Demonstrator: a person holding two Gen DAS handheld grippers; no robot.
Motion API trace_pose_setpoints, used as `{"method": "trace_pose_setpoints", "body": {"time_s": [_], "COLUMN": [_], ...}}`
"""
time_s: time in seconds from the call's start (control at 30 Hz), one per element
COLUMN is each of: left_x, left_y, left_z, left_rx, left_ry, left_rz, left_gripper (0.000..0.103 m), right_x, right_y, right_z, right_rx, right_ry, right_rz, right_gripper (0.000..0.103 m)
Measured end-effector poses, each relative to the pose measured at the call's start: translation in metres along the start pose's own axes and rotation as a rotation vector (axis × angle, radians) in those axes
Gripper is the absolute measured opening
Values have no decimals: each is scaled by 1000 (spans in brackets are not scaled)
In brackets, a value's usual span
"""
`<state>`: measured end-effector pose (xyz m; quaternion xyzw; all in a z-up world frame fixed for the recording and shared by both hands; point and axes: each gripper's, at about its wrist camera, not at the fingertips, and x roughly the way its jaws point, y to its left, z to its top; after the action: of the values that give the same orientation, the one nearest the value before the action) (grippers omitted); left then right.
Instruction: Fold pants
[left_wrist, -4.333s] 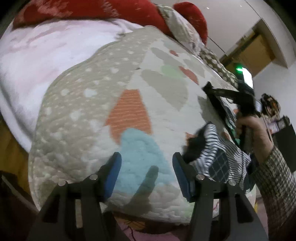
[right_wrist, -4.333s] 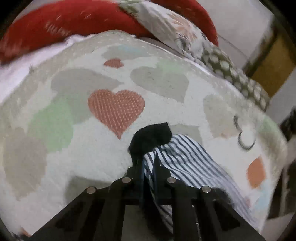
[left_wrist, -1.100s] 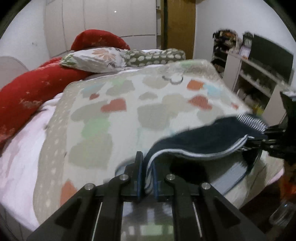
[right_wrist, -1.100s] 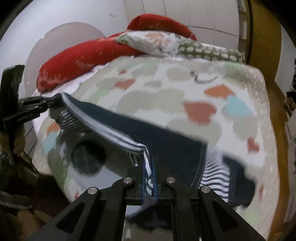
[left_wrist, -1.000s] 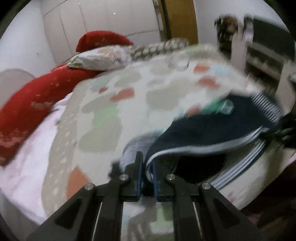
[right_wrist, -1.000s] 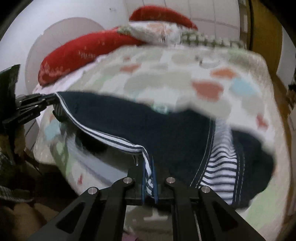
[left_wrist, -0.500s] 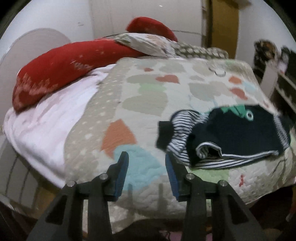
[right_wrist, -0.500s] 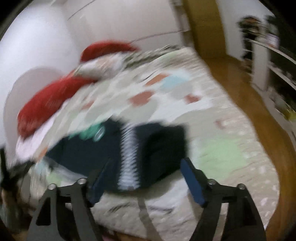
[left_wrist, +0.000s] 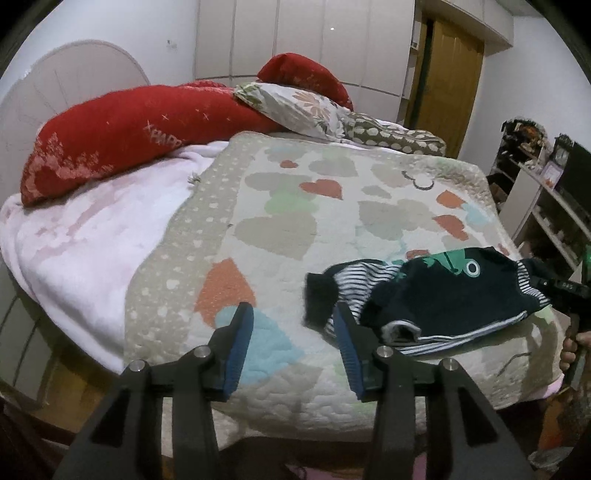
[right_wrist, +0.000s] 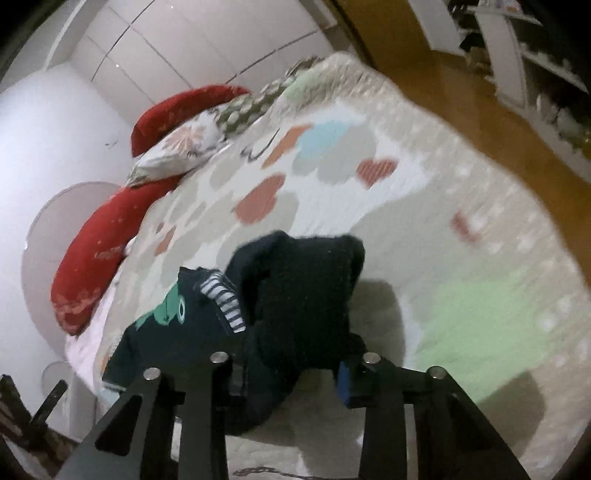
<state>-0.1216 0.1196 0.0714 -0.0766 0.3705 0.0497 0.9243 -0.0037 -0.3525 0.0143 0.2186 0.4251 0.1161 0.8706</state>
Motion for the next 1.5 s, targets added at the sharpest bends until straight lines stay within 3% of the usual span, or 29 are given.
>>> {"method": "trace_pose_setpoints", "body": {"time_s": [0.13, 0.3, 0.57, 0.67, 0.83, 1.03, 1.23, 1.33, 1.37, 1.4, 1.43, 1.5], "left_x": [6, 11, 16, 22, 21, 25, 20, 22, 23, 24, 25, 27], "left_y": [-3, -1, 10, 14, 20, 38, 55, 61, 63, 64, 65, 66], "left_z": [0, -2, -6, -10, -17, -29, -39, -44, -45, -45, -46, -47], "left_rx": [-1, -5, -56, -78, -90, -139, -175, -192, -199, -204, -209, -215], "left_ry": [16, 34, 43, 68, 61, 75, 74, 80, 83, 86, 88, 91], "left_rz": [-2, 7, 5, -1, -1, -31, -42, -49, -53, -56, -58, -63], "left_gripper": [46, 48, 54, 54, 58, 58, 60, 60, 60, 60, 60, 60], "right_x": [-10, 0, -54, -60, -32, 49, 110, 137, 147, 151, 155, 150], "right_y": [-17, -30, -2, 33, 110, 214, 285, 296, 293, 289, 284, 275], "right_z": [12, 8, 10, 16, 10, -30, -78, -100, -109, -112, -119, -115], "right_rx": [-1, -20, -80, -142, -298, -472, -655, -780, -804, -811, -820, -763], "right_ry": [-28, 26, -153, -170, -68, 183, 299, 326, 364, 389, 402, 387], "right_rz": [-114, -205, -302, -232, -23, 162, 103, 4, -7, -4, -13, 17], "right_gripper": [33, 64, 66, 66, 66, 66, 66, 66, 64, 40, 27, 20]}}
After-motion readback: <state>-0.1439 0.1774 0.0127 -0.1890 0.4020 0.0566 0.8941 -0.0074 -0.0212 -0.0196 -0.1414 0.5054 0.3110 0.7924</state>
